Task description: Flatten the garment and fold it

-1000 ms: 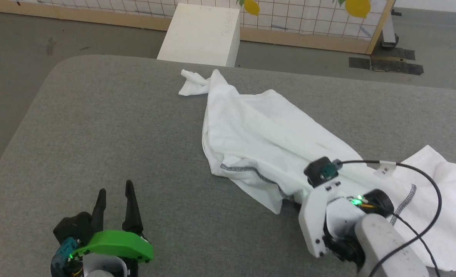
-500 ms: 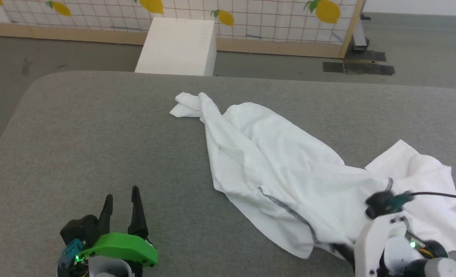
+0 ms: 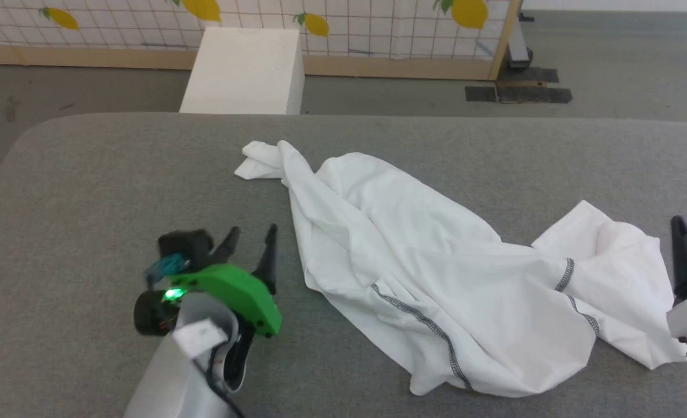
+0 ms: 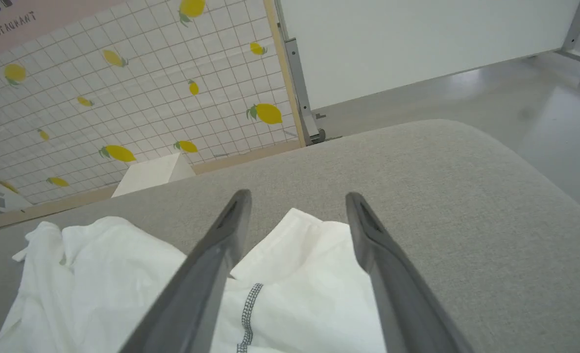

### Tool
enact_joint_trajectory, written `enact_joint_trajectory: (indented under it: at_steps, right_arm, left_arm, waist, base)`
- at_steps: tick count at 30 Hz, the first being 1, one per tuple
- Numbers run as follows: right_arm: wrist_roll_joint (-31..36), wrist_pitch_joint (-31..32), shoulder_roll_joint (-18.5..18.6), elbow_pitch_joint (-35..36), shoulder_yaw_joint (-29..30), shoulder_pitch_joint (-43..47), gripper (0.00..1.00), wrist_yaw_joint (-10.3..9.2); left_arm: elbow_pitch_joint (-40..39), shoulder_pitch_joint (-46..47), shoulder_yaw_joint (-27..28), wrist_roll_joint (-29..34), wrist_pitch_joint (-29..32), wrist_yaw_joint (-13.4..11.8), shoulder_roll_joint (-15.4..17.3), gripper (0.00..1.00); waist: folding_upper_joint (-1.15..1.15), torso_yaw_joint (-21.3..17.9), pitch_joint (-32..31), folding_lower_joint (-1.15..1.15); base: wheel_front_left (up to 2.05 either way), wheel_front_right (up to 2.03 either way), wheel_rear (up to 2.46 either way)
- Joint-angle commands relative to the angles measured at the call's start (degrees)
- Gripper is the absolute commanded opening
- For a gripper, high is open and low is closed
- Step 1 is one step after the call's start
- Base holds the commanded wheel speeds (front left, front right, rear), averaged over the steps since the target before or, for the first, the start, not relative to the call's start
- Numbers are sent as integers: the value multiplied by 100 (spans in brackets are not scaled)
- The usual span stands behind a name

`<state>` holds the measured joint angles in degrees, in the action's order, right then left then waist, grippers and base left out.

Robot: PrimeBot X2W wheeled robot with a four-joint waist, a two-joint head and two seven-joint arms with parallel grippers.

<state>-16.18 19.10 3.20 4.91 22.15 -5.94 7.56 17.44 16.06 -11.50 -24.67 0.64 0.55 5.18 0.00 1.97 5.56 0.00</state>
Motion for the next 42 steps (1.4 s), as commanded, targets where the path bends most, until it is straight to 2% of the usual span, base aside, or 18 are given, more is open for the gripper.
enact_joint_trajectory:
  at_steps: [1,5,8,13,17,18,19,20,26,33,36,42]
  right_arm:
    - [42,-102,-26,-107,82,-124,100,-8]
    - [-102,-261,-30,-404,131,-195,100,-8]
    - [-202,-351,-31,-587,77,-232,100,-8]
    - [-237,-546,-31,-755,38,-268,100,-8]
    - [-200,-595,-32,-825,12,-295,100,-8]
    - [-198,-597,-32,-840,-1,-304,100,-8]
    - [-195,-603,-32,-852,-10,-320,100,-8]
    - [-197,-605,-32,-858,-24,-329,100,-8]
    - [-206,-586,-32,-905,-183,-368,100,-8]
    - [-194,-598,-32,-1007,-229,-286,100,-8]
    - [-211,-608,-32,-1046,-263,-247,100,-8]
    - [-281,-642,-32,-1132,-413,-239,100,-8]
  left_arm:
    - [169,214,-89,-10,391,30,4,100]
    - [662,649,-451,55,1783,-12,87,100]
    - [841,815,-575,130,2425,-118,185,100]
    - [848,841,-473,50,2780,-369,216,100]
    - [815,735,-502,20,2934,-388,268,100]
    - [811,710,-531,11,2970,-352,278,86]
    - [783,692,-560,4,2955,-307,281,40]
    - [764,677,-576,-11,2927,-277,266,0]
    - [665,662,-460,-296,2508,-139,96,0]
    - [199,488,564,-1331,1692,-269,-85,0]
    - [-45,247,1019,-1536,1458,-454,13,0]
    - [-251,-509,1899,-1677,1127,-1120,280,0]
  waist:
    - [0,-156,135,0]
    - [0,-359,304,0]
    - [0,-492,431,0]
    - [0,-562,561,0]
    - [0,-530,580,0]
    - [0,-515,575,0]
    - [0,-495,574,0]
    - [0,-477,570,0]
    - [0,-360,547,0]
    - [0,-108,387,0]
    - [0,18,328,0]
    - [0,203,298,0]
  base:
    - [0,0,0]
    - [0,0,0]
    - [0,0,0]
    - [0,0,0]
    - [0,0,0]
    - [0,0,0]
    - [0,0,0]
    - [0,0,0]
    - [0,0,0]
    - [0,0,0]
    - [0,0,0]
    - [0,0,0]
